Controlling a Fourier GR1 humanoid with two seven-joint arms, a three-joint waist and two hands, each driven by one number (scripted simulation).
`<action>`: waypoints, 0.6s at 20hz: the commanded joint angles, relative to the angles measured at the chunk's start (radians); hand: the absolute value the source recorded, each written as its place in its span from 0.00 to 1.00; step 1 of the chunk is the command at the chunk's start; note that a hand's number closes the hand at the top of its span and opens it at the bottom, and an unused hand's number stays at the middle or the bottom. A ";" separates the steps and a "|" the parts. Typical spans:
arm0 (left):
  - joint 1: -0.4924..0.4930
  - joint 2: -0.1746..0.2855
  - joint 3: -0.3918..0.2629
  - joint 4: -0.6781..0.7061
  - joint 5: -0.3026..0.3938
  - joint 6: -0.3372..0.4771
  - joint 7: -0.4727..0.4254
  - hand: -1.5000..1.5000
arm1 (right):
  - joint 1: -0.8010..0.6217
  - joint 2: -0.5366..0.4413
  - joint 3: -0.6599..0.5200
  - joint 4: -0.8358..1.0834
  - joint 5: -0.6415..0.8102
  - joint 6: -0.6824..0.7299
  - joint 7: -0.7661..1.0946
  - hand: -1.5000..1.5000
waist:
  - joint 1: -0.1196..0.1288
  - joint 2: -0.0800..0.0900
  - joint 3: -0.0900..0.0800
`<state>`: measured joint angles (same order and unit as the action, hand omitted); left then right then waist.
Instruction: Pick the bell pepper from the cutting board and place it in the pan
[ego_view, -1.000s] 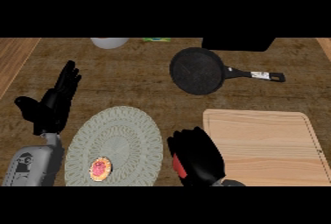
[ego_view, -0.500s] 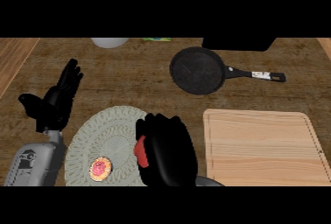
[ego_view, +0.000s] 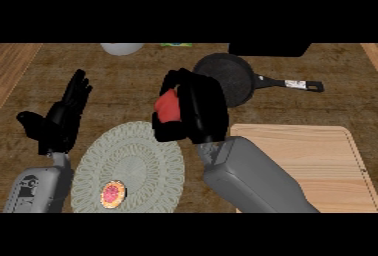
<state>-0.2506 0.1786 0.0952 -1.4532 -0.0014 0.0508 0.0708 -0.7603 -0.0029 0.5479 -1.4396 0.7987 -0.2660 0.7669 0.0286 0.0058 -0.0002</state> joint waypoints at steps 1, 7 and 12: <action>0.051 -0.019 -0.018 -0.046 -0.012 0.013 0.001 0.50 | -0.094 -0.036 -0.152 0.208 -0.033 -0.028 -0.130 1.00 | -0.003 0.000 0.000; -0.008 0.011 -0.003 -0.065 0.003 -0.004 0.062 0.50 | -0.169 -0.143 -0.287 0.527 -0.075 -0.120 -0.408 1.00 | 0.010 0.008 0.001; -0.016 -0.009 -0.023 -0.074 -0.017 0.013 0.059 0.50 | -0.214 -0.205 -0.348 0.774 -0.043 -0.217 -0.549 1.00 | 0.018 0.012 0.001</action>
<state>-0.2587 0.1699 0.0791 -1.5022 -0.0088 0.0558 0.1109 -0.9306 -0.1485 0.2702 -0.8349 0.7689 -0.4390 0.3431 0.0408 0.0153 0.0005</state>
